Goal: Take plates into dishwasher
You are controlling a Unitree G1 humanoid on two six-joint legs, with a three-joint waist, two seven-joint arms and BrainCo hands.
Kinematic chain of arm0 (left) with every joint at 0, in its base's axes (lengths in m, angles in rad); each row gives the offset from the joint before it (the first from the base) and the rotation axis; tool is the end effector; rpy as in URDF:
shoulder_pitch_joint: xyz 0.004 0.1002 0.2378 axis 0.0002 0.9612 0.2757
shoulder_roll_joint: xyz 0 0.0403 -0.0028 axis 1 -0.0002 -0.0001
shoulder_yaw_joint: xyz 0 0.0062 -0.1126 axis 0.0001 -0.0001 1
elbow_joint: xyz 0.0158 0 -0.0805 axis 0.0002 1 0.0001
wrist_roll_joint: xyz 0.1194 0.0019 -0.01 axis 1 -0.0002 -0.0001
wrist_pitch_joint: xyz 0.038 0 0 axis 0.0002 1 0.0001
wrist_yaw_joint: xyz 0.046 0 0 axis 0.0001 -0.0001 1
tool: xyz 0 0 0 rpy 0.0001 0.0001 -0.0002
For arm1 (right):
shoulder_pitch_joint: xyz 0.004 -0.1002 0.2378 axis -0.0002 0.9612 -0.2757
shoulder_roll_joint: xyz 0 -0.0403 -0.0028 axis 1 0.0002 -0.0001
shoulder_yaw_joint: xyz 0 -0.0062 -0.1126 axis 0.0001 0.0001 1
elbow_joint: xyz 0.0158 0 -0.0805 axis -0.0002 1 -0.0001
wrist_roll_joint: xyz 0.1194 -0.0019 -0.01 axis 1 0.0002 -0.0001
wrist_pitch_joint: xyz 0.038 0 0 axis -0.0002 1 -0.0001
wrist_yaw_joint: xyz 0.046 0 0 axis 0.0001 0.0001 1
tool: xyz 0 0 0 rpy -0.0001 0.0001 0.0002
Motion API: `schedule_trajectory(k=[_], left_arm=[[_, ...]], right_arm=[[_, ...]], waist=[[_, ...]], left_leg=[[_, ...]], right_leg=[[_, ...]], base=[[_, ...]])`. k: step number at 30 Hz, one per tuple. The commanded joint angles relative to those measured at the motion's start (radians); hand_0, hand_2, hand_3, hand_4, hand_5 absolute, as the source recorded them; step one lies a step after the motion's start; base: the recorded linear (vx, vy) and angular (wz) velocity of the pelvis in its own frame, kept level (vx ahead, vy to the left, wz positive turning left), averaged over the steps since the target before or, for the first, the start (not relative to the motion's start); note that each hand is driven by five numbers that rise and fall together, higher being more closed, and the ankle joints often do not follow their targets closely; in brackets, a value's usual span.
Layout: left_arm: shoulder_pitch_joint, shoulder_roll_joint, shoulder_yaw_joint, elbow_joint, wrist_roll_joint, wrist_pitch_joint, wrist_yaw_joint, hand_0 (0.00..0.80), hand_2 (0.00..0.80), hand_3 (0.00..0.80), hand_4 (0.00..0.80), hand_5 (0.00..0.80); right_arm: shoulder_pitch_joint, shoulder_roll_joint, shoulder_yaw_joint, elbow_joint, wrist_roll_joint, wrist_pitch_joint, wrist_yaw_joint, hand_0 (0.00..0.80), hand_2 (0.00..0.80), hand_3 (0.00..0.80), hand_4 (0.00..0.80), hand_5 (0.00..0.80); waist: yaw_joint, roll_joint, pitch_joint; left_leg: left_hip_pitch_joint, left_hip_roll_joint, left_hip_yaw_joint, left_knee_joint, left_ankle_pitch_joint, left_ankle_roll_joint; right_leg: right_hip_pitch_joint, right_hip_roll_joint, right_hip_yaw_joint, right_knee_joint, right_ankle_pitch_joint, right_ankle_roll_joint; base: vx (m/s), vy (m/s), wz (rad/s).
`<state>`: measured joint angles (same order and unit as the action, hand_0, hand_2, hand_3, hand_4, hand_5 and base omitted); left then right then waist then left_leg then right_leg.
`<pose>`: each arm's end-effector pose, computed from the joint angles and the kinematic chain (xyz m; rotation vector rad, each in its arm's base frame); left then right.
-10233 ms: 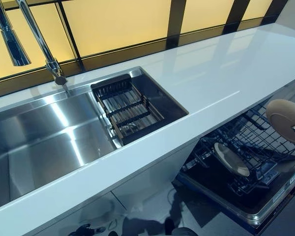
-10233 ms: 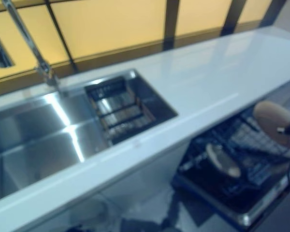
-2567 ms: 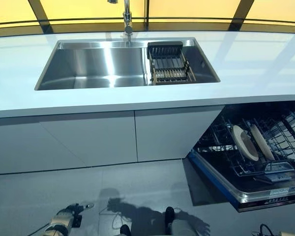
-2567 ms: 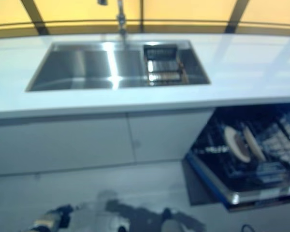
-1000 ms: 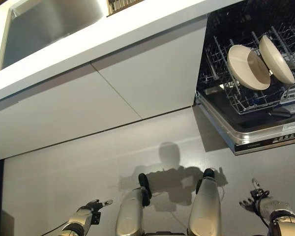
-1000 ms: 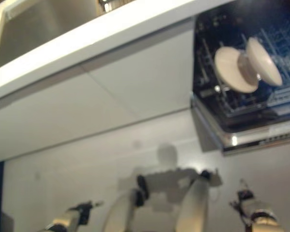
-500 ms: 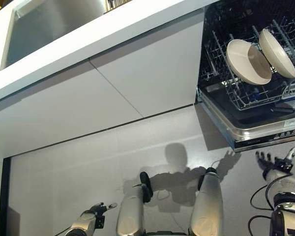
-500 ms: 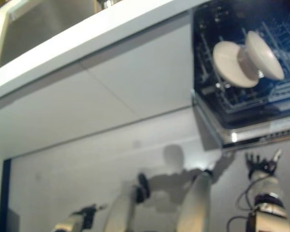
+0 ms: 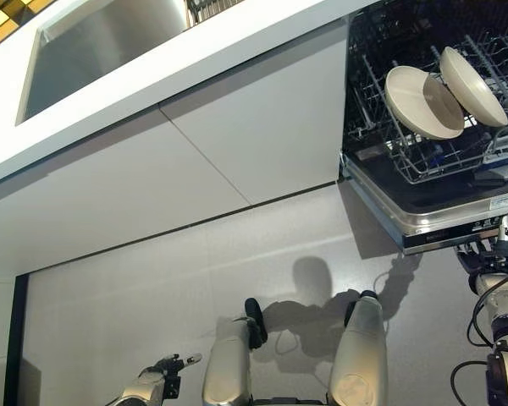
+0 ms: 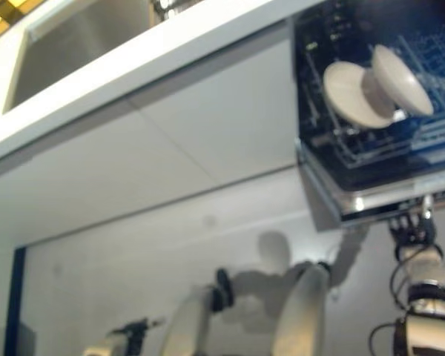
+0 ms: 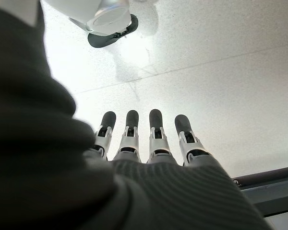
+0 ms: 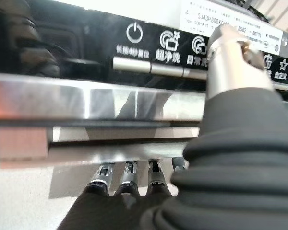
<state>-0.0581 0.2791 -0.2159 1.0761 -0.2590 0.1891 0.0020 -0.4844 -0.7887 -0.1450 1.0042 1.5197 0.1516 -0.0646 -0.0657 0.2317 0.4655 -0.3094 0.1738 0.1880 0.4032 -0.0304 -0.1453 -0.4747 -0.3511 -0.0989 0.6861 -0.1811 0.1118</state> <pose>0.1203 0.2295 -0.1286 0.1345 1.2168 0.1024 0.2589 -0.3903 0.0751 0.9634 0.1024 -0.6605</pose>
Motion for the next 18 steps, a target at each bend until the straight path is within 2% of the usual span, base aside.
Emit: schedule_trajectory(k=[1,5,12,18], left_arm=[[0.014,0.104,-0.031,-0.017,-0.005,0.023,0.009,0.0,0.0,0.0,0.0,0.0],[0.019,0.126,-0.024,-0.013,-0.004,0.011,0.005,0.0,0.0,0.0,0.0,0.0],[0.024,0.153,-0.01,0.011,0.024,-0.01,0.005,0.0,0.0,0.0,0.0,0.0],[0.019,0.167,-0.004,0.037,0.055,-0.019,0.008,0.0,0.0,0.0,0.0,0.0]], right_arm=[[-0.579,-0.051,0.133,-0.169,-0.069,-0.008,0.187,0.0,0.0,0.0,0.0,0.0],[-0.684,-0.074,0.203,-0.16,-0.036,-0.042,0.18,0.0,0.0,0.0,0.0,0.0],[-0.706,-0.073,0.211,-0.142,-0.028,-0.081,0.212,0.0,0.0,0.0,0.0,0.0],[-0.672,-0.074,0.185,-0.112,-0.069,-0.06,0.211,0.0,0.0,0.0,0.0,0.0]], waist=[[0.089,-0.065,-0.052],[0.116,-0.084,-0.053],[0.144,-0.118,-0.06],[0.151,-0.14,-0.074]], left_leg=[[-0.035,-0.036,-0.002,0.164,-0.058,0.078],[-0.037,-0.033,-0.013,0.155,-0.049,0.077],[-0.013,-0.021,-0.027,0.137,-0.043,0.073],[0.014,-0.011,-0.036,0.125,-0.047,0.07]], right_leg=[[0.081,0.025,-0.052,-0.016,-0.015,-0.075],[0.095,0.03,-0.069,-0.025,-0.009,-0.071],[0.157,0.042,-0.101,-0.069,0.005,-0.07],[0.205,0.05,-0.114,-0.103,0.017,-0.066]], base=[[-0.009,-0.049,-0.11],[-0.019,-0.076,-0.2],[0.019,-0.082,0.05],[0.05,-0.054,0.34]])
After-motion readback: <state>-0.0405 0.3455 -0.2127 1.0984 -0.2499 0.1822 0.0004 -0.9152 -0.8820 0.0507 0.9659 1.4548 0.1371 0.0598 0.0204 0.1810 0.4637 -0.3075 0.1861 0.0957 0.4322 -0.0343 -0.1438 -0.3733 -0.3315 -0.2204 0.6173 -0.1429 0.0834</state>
